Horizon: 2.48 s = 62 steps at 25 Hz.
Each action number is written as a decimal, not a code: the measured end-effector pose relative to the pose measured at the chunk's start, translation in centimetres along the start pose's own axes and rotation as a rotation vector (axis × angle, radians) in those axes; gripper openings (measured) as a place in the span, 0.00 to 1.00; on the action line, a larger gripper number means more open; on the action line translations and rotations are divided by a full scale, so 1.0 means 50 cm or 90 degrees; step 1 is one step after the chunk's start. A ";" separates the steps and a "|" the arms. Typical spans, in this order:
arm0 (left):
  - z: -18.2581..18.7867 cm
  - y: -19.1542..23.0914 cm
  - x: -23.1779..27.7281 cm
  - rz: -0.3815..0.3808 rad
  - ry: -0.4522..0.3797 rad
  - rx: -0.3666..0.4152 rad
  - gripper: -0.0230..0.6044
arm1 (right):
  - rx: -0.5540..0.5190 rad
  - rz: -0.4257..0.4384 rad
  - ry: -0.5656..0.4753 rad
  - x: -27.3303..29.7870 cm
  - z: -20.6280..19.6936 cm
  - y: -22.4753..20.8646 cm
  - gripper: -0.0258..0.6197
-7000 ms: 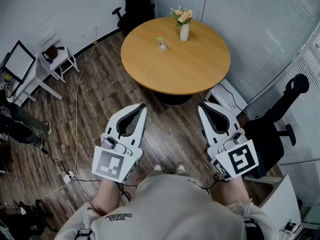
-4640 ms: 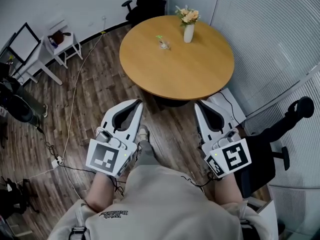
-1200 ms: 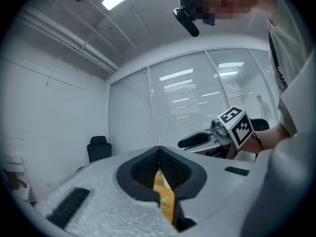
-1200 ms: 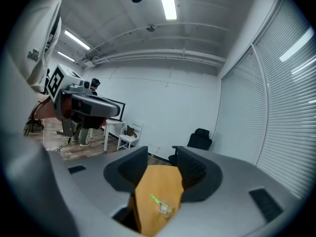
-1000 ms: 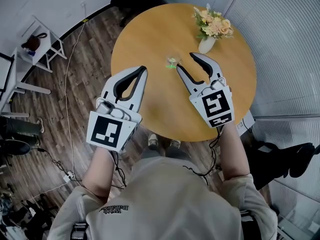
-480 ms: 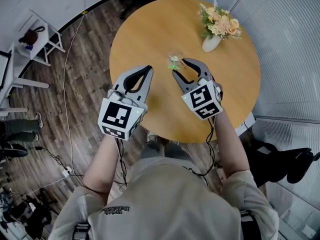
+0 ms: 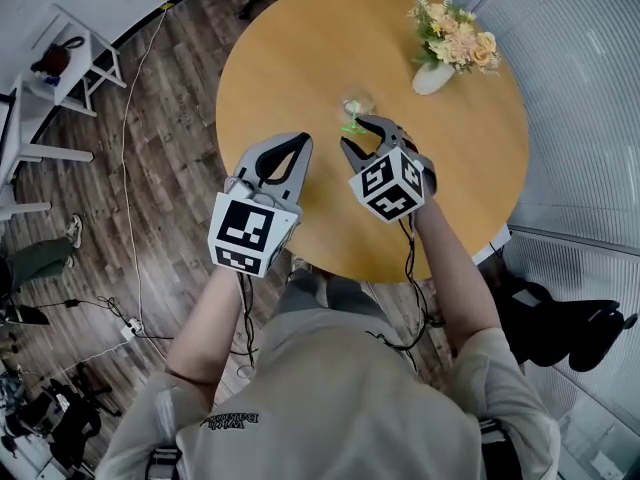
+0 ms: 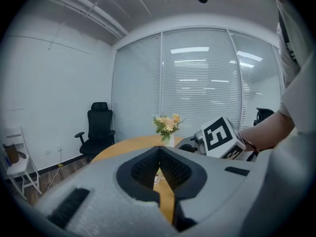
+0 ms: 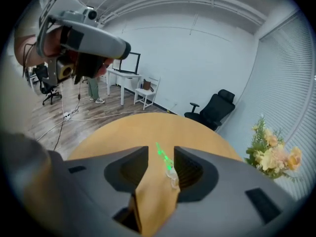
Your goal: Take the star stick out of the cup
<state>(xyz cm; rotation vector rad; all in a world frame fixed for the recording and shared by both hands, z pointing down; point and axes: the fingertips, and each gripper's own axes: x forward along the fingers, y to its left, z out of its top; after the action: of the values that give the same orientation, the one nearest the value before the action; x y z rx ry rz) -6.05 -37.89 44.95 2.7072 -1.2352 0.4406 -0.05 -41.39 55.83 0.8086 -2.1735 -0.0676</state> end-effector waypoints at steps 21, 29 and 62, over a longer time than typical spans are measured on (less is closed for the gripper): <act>0.018 0.000 -0.035 0.005 -0.022 0.000 0.07 | 0.066 -0.159 -0.071 -0.108 0.062 -0.087 0.10; 0.118 0.000 -0.077 0.013 -0.090 0.025 0.07 | 0.118 -0.203 -0.179 -0.276 0.158 -0.117 0.10; 0.255 -0.181 -0.247 -0.041 -0.176 0.103 0.07 | 0.162 -0.331 -0.368 -0.727 0.175 0.009 0.10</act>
<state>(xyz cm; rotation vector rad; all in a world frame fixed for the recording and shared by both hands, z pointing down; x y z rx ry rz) -4.23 -26.18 28.94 3.0166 -1.2174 0.1684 10.87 -22.13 25.72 1.6519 -2.4629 -0.3265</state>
